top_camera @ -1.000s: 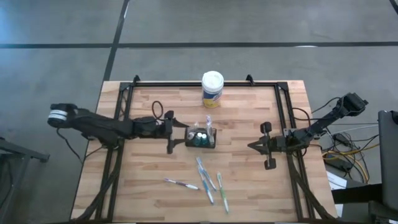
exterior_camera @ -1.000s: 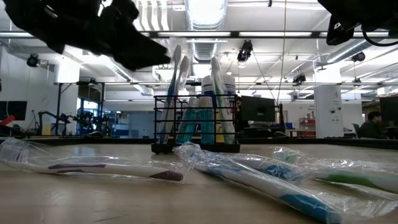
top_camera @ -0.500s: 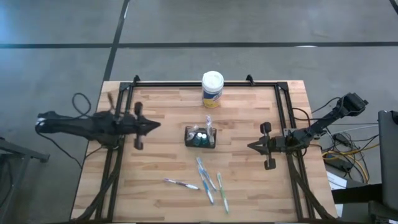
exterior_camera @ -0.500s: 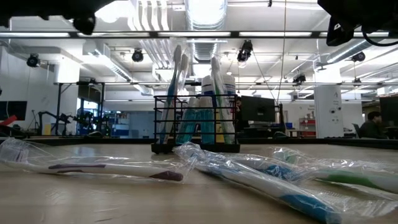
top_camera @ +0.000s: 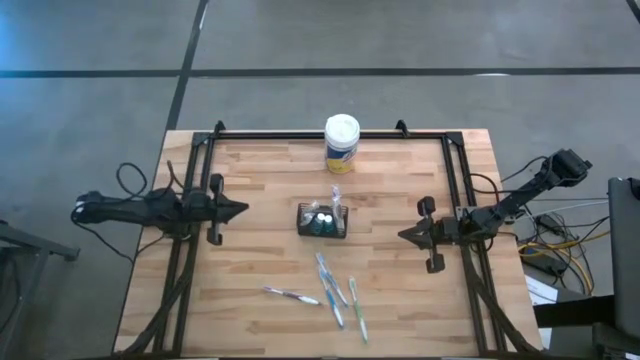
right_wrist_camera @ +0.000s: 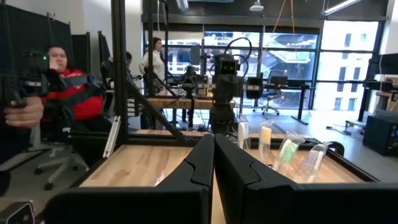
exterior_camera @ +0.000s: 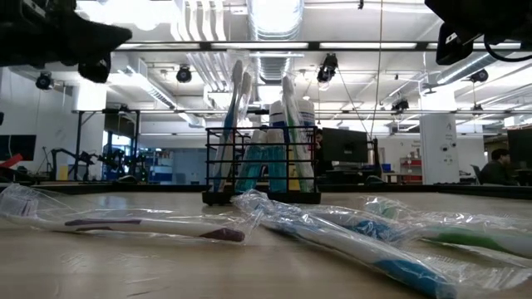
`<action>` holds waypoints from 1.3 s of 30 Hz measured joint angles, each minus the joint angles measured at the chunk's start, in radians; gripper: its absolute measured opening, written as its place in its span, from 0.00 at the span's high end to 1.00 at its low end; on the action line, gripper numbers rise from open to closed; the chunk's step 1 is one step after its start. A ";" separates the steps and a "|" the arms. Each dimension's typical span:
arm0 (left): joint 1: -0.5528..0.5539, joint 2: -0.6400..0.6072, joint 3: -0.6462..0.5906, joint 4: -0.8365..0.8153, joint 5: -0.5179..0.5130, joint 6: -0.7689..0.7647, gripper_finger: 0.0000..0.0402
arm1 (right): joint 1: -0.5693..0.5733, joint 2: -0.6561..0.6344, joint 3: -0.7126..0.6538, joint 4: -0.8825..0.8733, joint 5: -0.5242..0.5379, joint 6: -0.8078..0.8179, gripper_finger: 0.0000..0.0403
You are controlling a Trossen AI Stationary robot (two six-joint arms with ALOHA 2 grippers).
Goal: Pick & Place toothbrushing station
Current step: Put the green toothbrush into the wire organizer
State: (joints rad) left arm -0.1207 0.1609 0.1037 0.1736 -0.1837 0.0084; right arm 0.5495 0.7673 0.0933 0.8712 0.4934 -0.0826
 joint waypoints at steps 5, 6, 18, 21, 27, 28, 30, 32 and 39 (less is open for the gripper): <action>0.000 -0.056 -0.044 0.002 0.000 -0.030 0.99 | 0.000 0.000 0.000 0.001 0.004 0.005 0.98; 0.000 -0.064 -0.049 -0.002 0.000 -0.033 0.99 | 0.000 0.001 0.000 0.001 0.004 0.006 0.98; 0.000 -0.081 -0.057 -0.035 0.000 -0.030 0.99 | 0.000 0.053 0.000 0.003 0.005 0.081 0.98; 0.000 -0.081 -0.057 -0.034 0.000 -0.027 0.99 | 0.000 0.079 0.000 0.013 0.007 0.083 0.98; 0.000 -0.081 -0.057 -0.034 0.000 -0.018 0.99 | 0.000 0.130 0.000 0.102 0.007 0.047 0.98; 0.000 -0.081 -0.057 -0.034 0.000 -0.029 0.99 | 0.000 0.136 0.000 0.111 0.007 0.038 0.98; 0.000 -0.081 -0.056 -0.034 -0.018 -0.046 0.99 | -0.001 0.145 0.000 0.115 0.007 0.031 0.98; 0.000 -0.081 -0.053 -0.034 -0.048 -0.053 0.99 | -0.001 0.154 0.000 0.115 0.007 0.031 0.98; 0.001 -0.081 -0.049 -0.057 -0.061 -0.056 0.99 | -0.001 0.193 0.016 0.120 0.007 0.062 0.98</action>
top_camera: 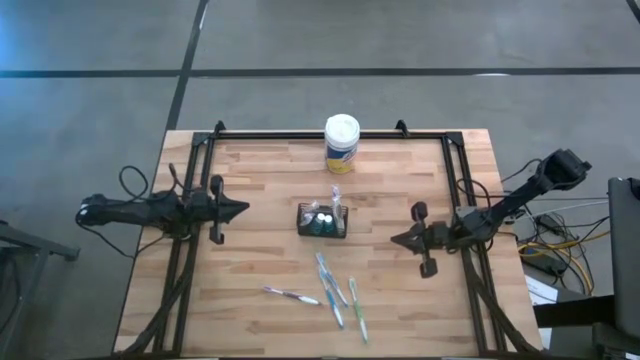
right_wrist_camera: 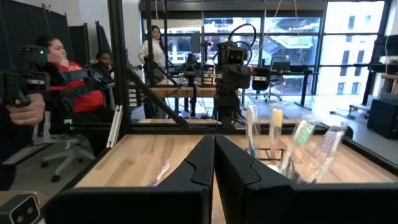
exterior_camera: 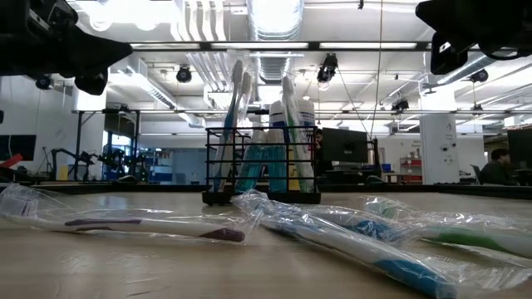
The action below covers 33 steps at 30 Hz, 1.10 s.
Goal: Pick & Place toothbrushing station
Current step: Put the green toothbrush into the wire organizer
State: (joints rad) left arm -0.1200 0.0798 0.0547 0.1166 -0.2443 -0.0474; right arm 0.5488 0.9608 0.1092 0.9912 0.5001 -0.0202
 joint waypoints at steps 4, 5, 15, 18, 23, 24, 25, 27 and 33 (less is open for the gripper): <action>0.000 0.000 0.000 -0.015 0.000 0.004 0.98 | 0.000 0.032 0.016 -0.001 0.000 0.030 0.98; 0.000 0.000 0.000 -0.016 0.000 0.009 0.98 | 0.000 0.041 0.020 -0.001 0.000 0.035 0.98; -0.001 0.000 0.000 -0.021 0.000 0.022 0.97 | 0.001 0.143 0.074 -0.003 0.000 0.040 0.98; -0.001 0.000 -0.002 -0.022 0.000 0.022 0.97 | 0.001 0.167 0.093 -0.004 0.000 0.038 0.98; -0.001 0.000 -0.009 -0.027 0.000 0.030 0.98 | 0.001 0.219 0.138 -0.012 0.000 0.044 0.98; -0.001 0.000 -0.010 -0.029 0.000 0.036 0.99 | 0.001 0.237 0.147 -0.013 -0.001 0.044 0.98; -0.001 0.000 -0.010 -0.029 0.000 0.038 0.99 | 0.001 0.254 0.154 -0.016 -0.001 0.044 0.98; -0.001 0.000 -0.010 -0.029 0.000 0.034 0.99 | 0.003 0.293 0.175 -0.016 -0.001 0.045 0.98; -0.002 0.000 -0.002 -0.065 0.068 0.004 0.99 | 0.001 0.399 0.257 -0.016 0.000 0.065 0.98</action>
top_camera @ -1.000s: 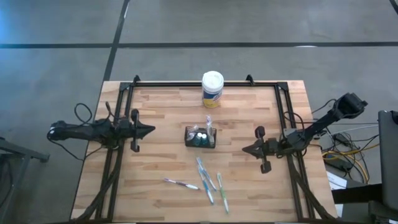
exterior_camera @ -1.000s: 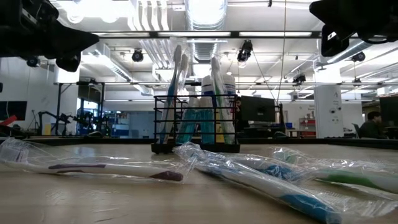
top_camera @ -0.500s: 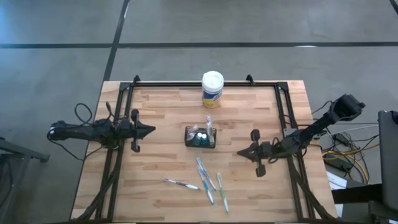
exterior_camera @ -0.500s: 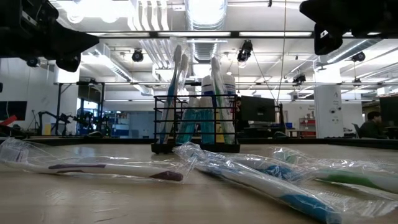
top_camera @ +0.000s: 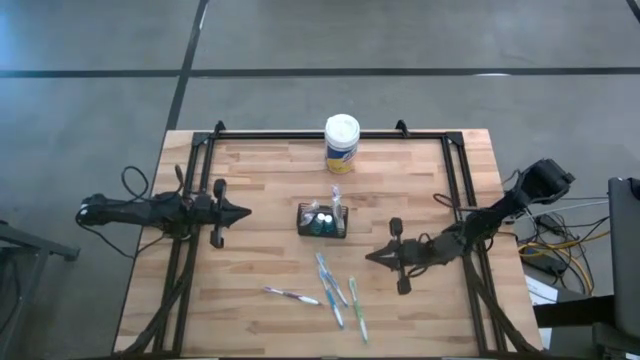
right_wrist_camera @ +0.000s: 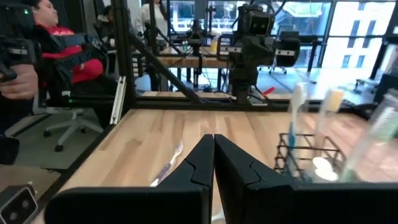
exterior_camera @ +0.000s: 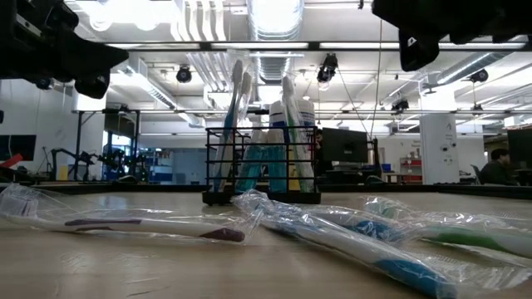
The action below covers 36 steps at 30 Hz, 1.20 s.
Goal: Pick & Place toothbrushing station
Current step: Put the green toothbrush into the wire organizer
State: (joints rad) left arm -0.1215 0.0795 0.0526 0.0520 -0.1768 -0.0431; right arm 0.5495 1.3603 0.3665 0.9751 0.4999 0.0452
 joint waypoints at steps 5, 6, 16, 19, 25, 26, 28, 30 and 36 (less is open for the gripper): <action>-0.001 0.000 0.004 -0.018 0.068 -0.034 0.99 | 0.000 0.060 0.073 -0.034 0.000 0.124 0.98; -0.001 0.000 0.004 -0.027 0.070 -0.041 0.99 | 0.000 0.062 0.091 -0.076 0.000 0.164 0.98; -0.001 0.000 -0.007 -0.033 0.071 -0.088 0.99 | 0.044 0.078 0.369 -0.794 0.000 0.434 0.98; -0.001 -0.001 -0.008 -0.024 0.072 -0.106 0.99 | 0.050 0.089 0.427 -0.845 0.000 0.421 0.98; -0.001 -0.001 -0.008 -0.024 0.075 -0.130 0.99 | 0.057 0.088 0.526 -1.020 -0.003 0.454 0.98; -0.001 -0.001 -0.008 -0.024 0.075 -0.132 0.99 | 0.061 0.088 0.541 -1.050 -0.002 0.466 0.98; -0.001 -0.002 -0.008 -0.023 0.075 -0.134 0.99 | 0.064 0.088 0.562 -1.099 -0.003 0.477 0.98; -0.001 -0.002 -0.008 -0.024 0.075 -0.134 0.99 | 0.069 0.089 0.571 -1.110 -0.003 0.476 0.98; -0.001 -0.002 -0.008 -0.023 0.072 -0.133 0.99 | 0.081 0.089 0.573 -1.112 -0.002 0.473 0.98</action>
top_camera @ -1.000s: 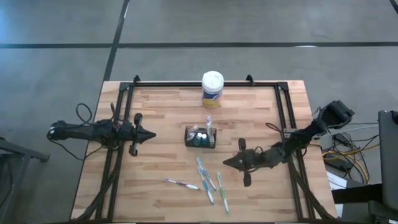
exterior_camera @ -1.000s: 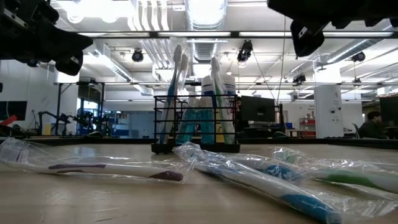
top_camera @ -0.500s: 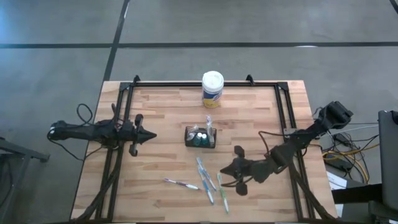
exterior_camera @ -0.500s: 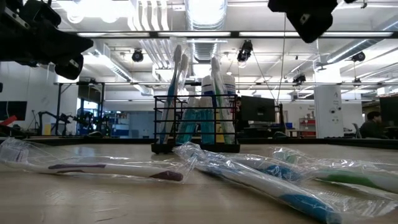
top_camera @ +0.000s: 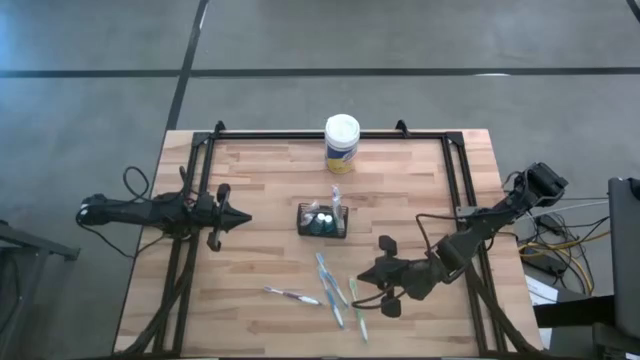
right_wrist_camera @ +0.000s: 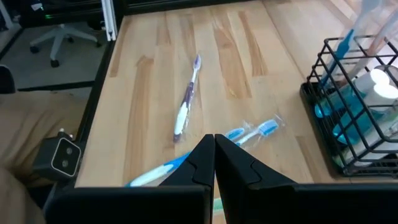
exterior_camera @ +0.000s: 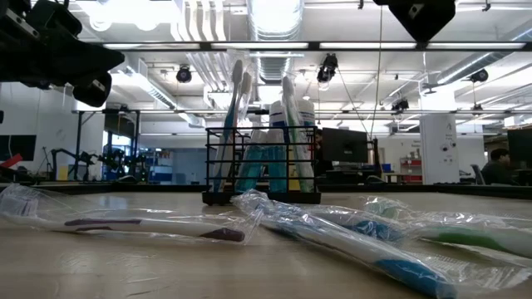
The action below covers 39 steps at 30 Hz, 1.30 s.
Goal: Pick & Place toothbrushing station
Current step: Put the green toothbrush into the wire organizer
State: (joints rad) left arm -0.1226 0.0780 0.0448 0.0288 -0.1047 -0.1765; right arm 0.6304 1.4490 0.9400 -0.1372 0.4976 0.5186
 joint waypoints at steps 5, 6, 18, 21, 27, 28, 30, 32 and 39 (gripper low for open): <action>0.000 0.002 0.000 0.000 0.011 0.000 0.99 | 0.013 0.000 -0.001 -0.003 0.000 0.046 0.98; 0.000 0.004 0.000 0.000 0.021 0.000 0.99 | 0.015 0.005 0.003 -0.004 -0.001 0.071 0.98; -0.006 0.006 0.000 -0.012 0.042 -0.006 0.99 | 0.020 0.291 0.345 -0.620 -0.108 0.574 0.84; -0.006 0.006 0.000 -0.012 0.042 -0.004 0.99 | 0.019 0.368 0.437 -0.679 -0.136 0.603 0.71; -0.006 0.006 0.000 -0.008 0.043 -0.001 0.99 | -0.006 0.486 0.505 -0.727 -0.216 0.670 0.47; -0.006 0.006 0.000 -0.008 0.044 -0.001 0.99 | -0.011 0.503 0.505 -0.727 -0.235 0.682 0.45; -0.006 0.006 0.000 -0.008 0.047 -0.001 0.99 | -0.018 0.538 0.503 -0.726 -0.255 0.692 0.40; -0.006 0.006 0.000 -0.008 0.055 -0.001 0.99 | -0.022 0.556 0.502 -0.725 -0.262 0.696 0.36; -0.006 0.007 0.000 -0.008 0.063 0.015 0.99 | -0.024 0.564 0.496 -0.663 -0.267 0.695 0.33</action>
State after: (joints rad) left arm -0.1289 0.0849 0.0448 0.0210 -0.0414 -0.1619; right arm 0.6059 2.0129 1.4356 -0.7999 0.2306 1.2133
